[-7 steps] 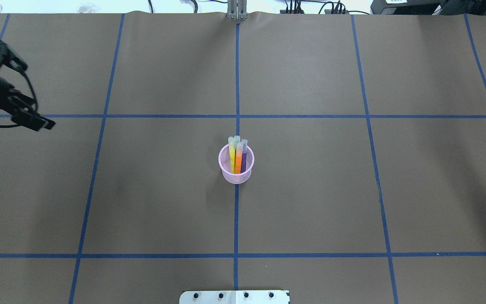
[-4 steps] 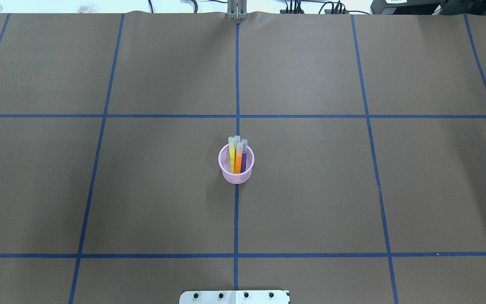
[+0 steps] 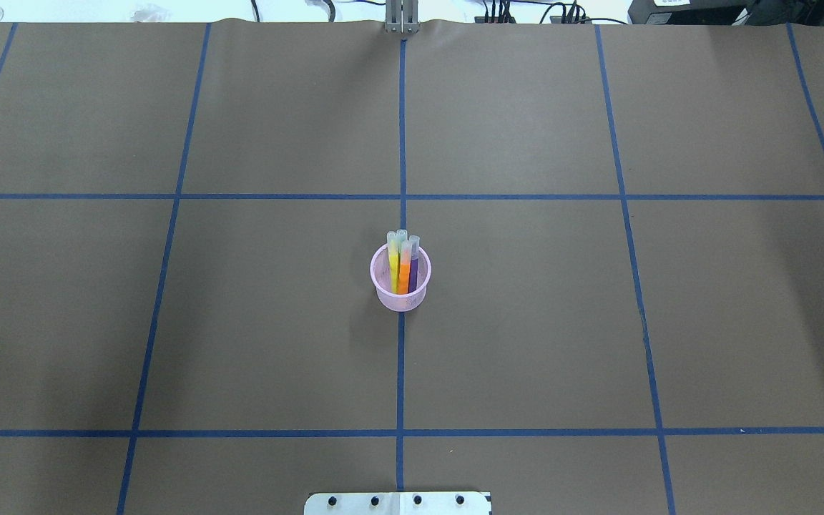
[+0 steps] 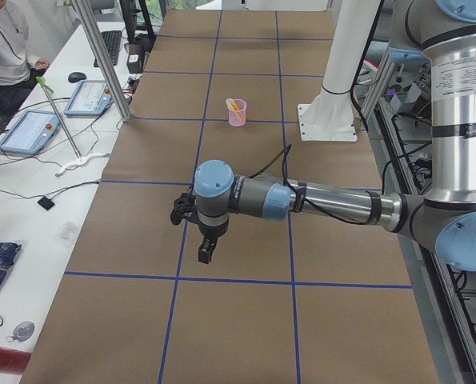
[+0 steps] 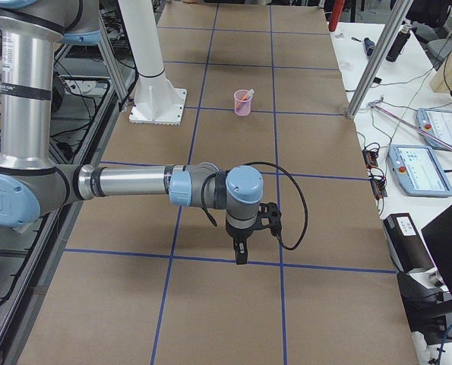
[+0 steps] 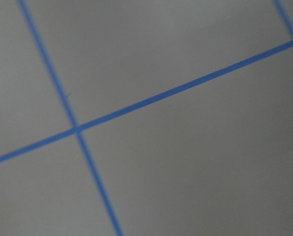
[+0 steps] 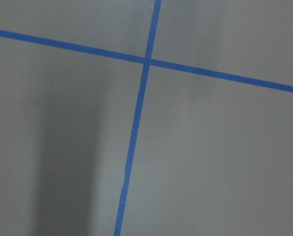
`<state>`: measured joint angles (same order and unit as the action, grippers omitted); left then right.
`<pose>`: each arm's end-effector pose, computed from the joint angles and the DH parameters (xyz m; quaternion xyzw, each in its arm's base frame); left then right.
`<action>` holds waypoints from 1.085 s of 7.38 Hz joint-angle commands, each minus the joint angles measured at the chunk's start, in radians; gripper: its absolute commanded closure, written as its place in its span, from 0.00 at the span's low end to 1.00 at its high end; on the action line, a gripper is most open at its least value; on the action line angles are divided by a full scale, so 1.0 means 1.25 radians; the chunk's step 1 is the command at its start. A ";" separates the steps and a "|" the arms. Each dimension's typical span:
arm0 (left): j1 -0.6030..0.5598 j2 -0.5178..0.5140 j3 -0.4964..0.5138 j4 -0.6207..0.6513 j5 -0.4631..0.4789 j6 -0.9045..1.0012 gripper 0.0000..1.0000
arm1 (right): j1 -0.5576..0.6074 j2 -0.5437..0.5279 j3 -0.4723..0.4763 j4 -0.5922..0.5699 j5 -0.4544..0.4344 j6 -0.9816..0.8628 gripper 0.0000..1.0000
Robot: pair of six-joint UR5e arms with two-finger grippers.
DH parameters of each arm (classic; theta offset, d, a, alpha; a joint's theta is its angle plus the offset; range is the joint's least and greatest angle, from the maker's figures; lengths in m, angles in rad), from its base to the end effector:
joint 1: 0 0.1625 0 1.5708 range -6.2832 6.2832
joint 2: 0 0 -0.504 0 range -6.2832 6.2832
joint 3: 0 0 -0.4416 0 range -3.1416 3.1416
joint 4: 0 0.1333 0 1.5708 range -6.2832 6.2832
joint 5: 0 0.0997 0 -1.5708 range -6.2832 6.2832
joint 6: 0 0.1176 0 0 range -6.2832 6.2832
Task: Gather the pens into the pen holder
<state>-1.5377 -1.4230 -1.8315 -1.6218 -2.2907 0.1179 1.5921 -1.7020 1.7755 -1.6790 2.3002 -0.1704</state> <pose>-0.0399 -0.4789 0.6822 0.0914 0.3475 0.0991 0.9279 0.0650 -0.4698 0.7208 0.0180 -0.3565 -0.0634 0.9320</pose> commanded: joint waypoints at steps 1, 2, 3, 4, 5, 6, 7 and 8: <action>-0.012 0.039 0.002 -0.001 0.067 0.008 0.00 | 0.000 -0.003 -0.018 0.002 0.006 -0.004 0.00; -0.012 0.044 0.010 0.002 0.063 -0.009 0.00 | 0.000 -0.004 -0.018 0.004 0.006 -0.004 0.00; -0.014 0.050 0.009 0.002 0.052 -0.013 0.00 | 0.000 -0.004 -0.018 0.004 0.004 -0.006 0.00; -0.013 0.069 0.019 0.003 0.018 -0.015 0.00 | 0.000 -0.004 -0.017 0.006 0.004 -0.008 0.00; -0.013 0.066 0.046 -0.001 0.009 -0.015 0.00 | 0.000 -0.004 -0.018 0.006 0.004 -0.010 0.00; -0.013 0.068 0.044 -0.007 0.009 -0.015 0.00 | 0.000 -0.004 -0.018 0.006 0.004 -0.010 0.00; -0.013 0.069 0.044 -0.008 0.010 -0.013 0.00 | 0.000 -0.003 -0.017 0.006 0.004 -0.010 0.00; -0.013 0.071 0.044 -0.017 0.009 -0.002 0.00 | 0.000 -0.004 -0.017 0.006 0.004 -0.010 0.00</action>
<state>-1.5540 -1.3368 -1.7777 -1.6329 -2.2777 0.1038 1.5923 -1.7068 1.7541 -1.6721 2.3056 -0.1824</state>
